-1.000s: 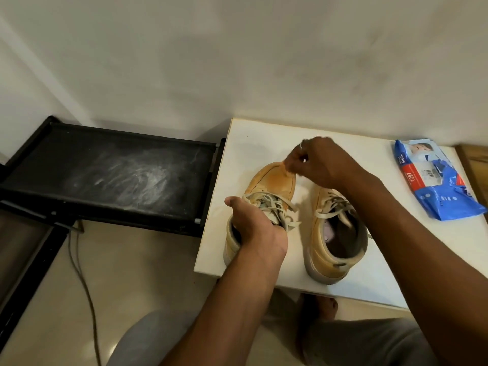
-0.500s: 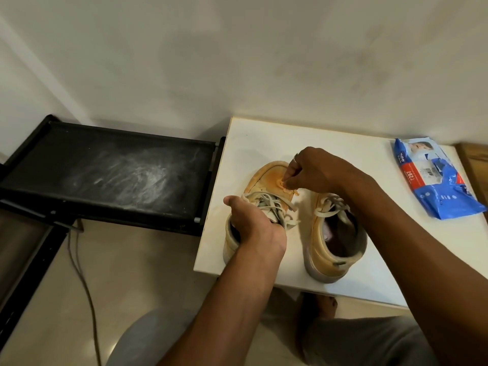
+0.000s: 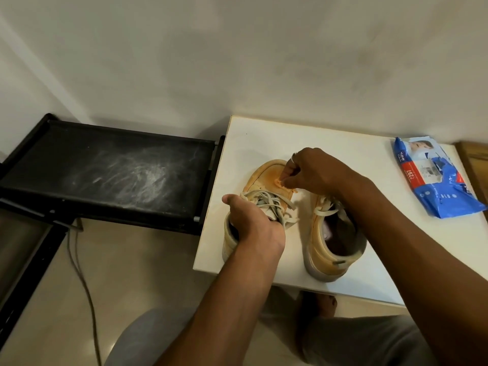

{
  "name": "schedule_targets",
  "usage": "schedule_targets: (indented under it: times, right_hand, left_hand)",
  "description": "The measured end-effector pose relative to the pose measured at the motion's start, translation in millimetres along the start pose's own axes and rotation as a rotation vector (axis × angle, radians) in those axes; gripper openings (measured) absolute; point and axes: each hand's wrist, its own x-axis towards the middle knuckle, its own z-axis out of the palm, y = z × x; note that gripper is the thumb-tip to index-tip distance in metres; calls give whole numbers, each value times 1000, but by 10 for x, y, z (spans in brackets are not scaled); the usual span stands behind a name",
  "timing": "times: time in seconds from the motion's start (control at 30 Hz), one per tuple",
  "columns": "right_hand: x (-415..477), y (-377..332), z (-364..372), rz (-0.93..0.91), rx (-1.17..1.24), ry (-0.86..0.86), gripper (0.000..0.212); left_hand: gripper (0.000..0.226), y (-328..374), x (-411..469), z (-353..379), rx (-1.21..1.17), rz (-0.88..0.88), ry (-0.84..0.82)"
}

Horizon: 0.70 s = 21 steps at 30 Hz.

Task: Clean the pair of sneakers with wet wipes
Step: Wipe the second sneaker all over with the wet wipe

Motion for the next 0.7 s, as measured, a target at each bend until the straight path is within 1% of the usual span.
schedule_targets:
  times: [0.07, 0.13, 0.2, 0.27, 0.33, 0.4, 0.53, 0.7]
  right_hand:
    - [21, -17, 66, -21, -52, 83, 3]
    - [46, -14, 131, -40, -103, 185, 5]
    - [63, -14, 152, -49, -119, 224, 7]
    - [48, -19, 91, -40, -98, 158, 6]
    - [10, -27, -6, -15, -62, 36, 6]
    - [6, -21, -42, -1, -64, -6, 7]
    - [87, -21, 67, -4, -117, 114, 2]
    - [137, 14, 166, -28, -130, 266, 9]
  left_hand:
    - [60, -1, 7, 2, 4, 2, 1]
    - [60, 4, 14, 3, 1, 3, -8]
    - [60, 10, 27, 1, -6, 5, -17]
    - [60, 5, 33, -6, -3, 6, -15]
    - [61, -5, 50, -7, -5, 11, -14]
    - [61, -8, 68, -9, -16, 12, -20]
    - [59, -11, 56, -12, -5, 10, -20]
    - [58, -18, 62, -13, -8, 17, -44]
